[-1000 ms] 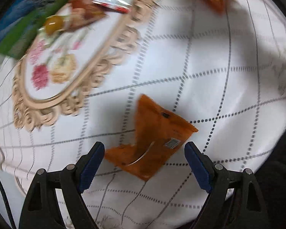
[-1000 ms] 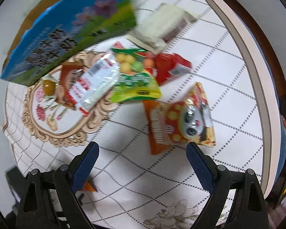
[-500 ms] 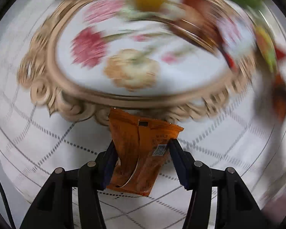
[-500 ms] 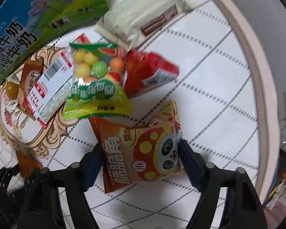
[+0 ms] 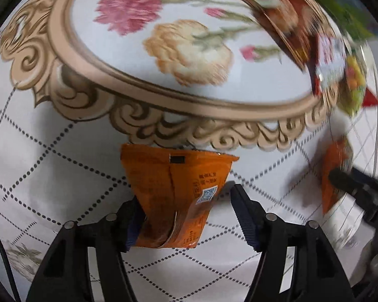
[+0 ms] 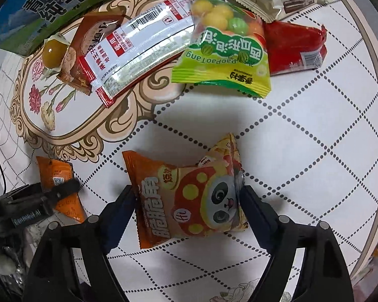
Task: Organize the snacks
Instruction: 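Grasp the panda-print bag with the right tool while the left tool holds the orange packet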
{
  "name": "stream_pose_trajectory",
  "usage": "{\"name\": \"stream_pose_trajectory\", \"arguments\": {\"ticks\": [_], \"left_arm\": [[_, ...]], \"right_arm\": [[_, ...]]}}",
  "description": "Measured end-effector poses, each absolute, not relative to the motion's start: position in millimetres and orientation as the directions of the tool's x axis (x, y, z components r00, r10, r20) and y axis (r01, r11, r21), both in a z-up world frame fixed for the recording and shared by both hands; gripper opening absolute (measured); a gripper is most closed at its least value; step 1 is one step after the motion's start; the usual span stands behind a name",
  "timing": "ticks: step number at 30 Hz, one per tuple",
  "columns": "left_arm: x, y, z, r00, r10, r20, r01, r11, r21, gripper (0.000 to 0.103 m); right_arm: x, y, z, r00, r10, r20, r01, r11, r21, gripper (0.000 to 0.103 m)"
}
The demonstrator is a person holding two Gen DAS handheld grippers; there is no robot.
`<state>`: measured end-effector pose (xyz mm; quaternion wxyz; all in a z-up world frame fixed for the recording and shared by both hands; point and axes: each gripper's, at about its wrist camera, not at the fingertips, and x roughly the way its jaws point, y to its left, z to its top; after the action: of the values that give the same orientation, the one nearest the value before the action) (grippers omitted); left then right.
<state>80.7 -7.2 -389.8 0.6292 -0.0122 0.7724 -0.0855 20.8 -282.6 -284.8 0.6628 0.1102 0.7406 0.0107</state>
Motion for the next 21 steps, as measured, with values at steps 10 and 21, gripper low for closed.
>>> {"name": "stream_pose_trajectory", "arguments": {"ticks": [10,21], "left_arm": [[62,-58,-398,-0.159,-0.040,-0.986,0.195,0.978,-0.071,0.057],[54,-71,-411,-0.200,-0.087,-0.976,0.127,0.985,-0.113,0.068]], "right_arm": [[18,-274,-284,-0.125,0.169,-0.978,0.094,0.983,0.158,0.090],[10,-263,-301,-0.104,0.134,-0.985,0.094,0.988,0.125,0.082]]}}
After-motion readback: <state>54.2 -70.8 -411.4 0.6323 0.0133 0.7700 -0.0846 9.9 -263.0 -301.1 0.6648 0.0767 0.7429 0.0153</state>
